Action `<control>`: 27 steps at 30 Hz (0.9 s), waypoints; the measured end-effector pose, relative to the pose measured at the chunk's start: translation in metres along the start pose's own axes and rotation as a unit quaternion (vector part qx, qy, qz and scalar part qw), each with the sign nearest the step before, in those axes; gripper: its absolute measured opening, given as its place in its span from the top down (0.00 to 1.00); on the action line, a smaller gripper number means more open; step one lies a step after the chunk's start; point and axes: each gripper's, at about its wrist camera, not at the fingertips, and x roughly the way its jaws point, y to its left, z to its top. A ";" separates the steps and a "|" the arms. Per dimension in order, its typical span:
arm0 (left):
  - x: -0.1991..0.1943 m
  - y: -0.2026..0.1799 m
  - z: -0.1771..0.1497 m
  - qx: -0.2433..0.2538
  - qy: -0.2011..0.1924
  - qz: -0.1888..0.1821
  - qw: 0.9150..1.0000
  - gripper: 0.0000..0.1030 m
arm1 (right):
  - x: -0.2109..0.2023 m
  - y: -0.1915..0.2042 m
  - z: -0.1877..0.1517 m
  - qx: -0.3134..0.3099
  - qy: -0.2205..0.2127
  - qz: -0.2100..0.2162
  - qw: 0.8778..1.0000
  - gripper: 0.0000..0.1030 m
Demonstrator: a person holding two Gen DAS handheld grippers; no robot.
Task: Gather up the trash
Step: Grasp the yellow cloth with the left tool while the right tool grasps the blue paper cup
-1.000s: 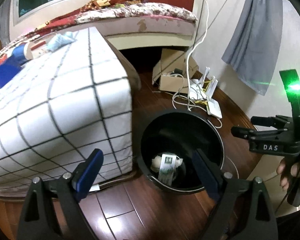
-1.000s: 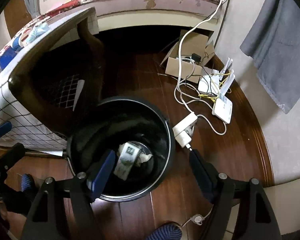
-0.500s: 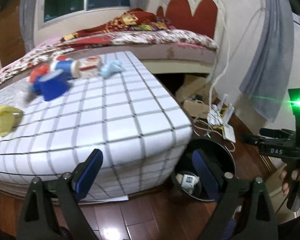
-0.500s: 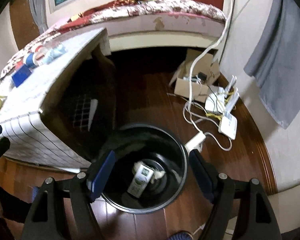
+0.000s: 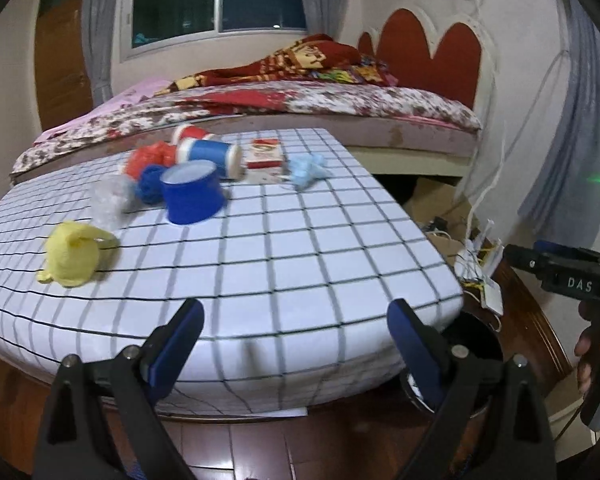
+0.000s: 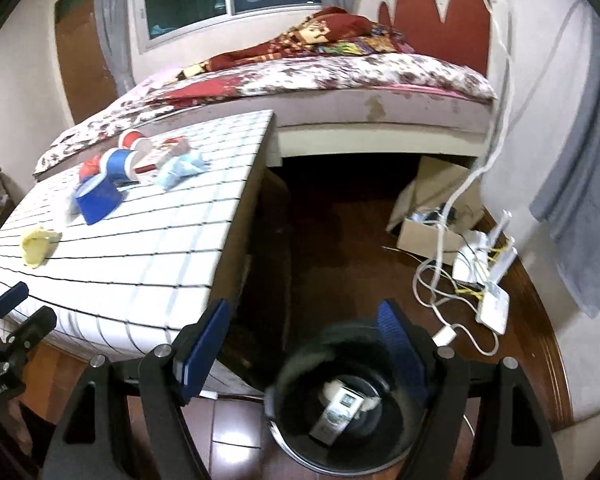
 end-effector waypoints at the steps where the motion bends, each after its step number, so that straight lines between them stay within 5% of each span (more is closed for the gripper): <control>1: 0.000 0.006 0.002 -0.004 -0.002 0.005 1.000 0.09 | 0.000 0.005 0.002 -0.004 -0.001 0.003 1.000 0.24; 27: 0.031 0.203 0.017 -0.112 0.013 0.146 0.983 0.09 | 0.059 0.176 0.050 -0.069 -0.005 0.123 0.990 0.24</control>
